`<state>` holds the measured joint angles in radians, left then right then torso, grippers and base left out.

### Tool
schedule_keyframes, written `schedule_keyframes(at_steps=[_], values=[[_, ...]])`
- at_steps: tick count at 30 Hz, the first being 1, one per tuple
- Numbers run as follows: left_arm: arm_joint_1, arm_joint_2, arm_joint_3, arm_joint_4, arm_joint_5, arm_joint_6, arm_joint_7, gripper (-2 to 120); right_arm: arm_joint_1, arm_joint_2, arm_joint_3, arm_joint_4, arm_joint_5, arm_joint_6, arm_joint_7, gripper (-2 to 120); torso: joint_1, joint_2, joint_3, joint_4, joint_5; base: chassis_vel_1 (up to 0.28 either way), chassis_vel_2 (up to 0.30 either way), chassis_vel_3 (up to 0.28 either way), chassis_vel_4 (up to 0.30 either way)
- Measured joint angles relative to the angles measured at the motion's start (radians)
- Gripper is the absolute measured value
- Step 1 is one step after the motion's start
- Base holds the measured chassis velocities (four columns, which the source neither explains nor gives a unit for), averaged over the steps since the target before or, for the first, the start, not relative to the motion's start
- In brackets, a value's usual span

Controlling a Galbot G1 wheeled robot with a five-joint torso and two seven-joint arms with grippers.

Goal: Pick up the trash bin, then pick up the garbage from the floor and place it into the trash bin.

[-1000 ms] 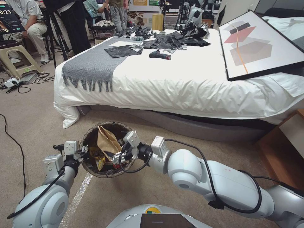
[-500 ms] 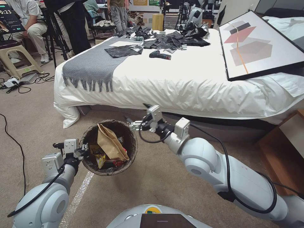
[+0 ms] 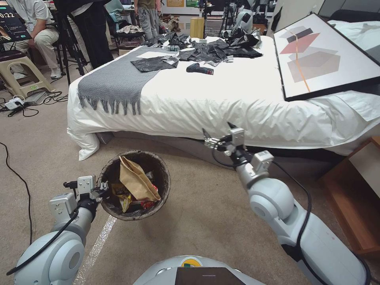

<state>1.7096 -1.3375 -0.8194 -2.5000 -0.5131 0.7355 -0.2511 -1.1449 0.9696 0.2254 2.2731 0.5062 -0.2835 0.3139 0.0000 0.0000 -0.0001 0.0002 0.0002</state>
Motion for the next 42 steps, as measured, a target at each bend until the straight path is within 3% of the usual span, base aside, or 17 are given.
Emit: schedule_keyframes(at_steps=[5,7,11,13,17,42], values=[[0.013,-0.005,-0.004,0.0,0.001,0.0,0.002,3,-0.195,0.068,0.139,0.004,-0.152,0.086,-0.06,100,0.0,0.0,0.0,-0.0006,0.0,0.0,0.0,0.0,0.0],[0.024,-0.006,-0.006,0.0,0.005,0.0,0.002,3,-0.291,0.146,0.21,0.009,-0.256,0.144,-0.089,100,0.0,0.0,0.0,-0.0004,0.0,0.0,0.0,0.0,0.0],[0.03,-0.006,-0.006,0.0,0.011,0.0,0.004,3,-0.364,0.223,0.256,0.019,-0.322,0.195,-0.111,100,0.0,0.0,0.0,0.0,-0.0001,0.0,0.0,0.0,0.0],[0.034,-0.004,-0.006,0.0,0.017,0.0,0.007,3,-0.454,0.305,0.296,0.035,-0.374,0.249,-0.131,100,0.0,0.0,0.0,-0.0005,-0.0002,0.0,0.0,0.0,0.0],[0.039,-0.006,-0.007,0.0,0.022,0.0,0.008,3,-0.546,0.364,0.325,0.047,-0.42,0.323,-0.156,100,0.0,0.0,0.0,-0.0002,-0.0004,0.0,0.0,0.0,0.0],[0.054,-0.025,-0.006,0.0,0.038,0.0,0.014,3,-0.562,0.363,0.329,0.057,-0.41,0.334,-0.159,100,0.0,0.0,0.0,-0.0002,-0.0002,0.0,0.0,0.0,0.0]])
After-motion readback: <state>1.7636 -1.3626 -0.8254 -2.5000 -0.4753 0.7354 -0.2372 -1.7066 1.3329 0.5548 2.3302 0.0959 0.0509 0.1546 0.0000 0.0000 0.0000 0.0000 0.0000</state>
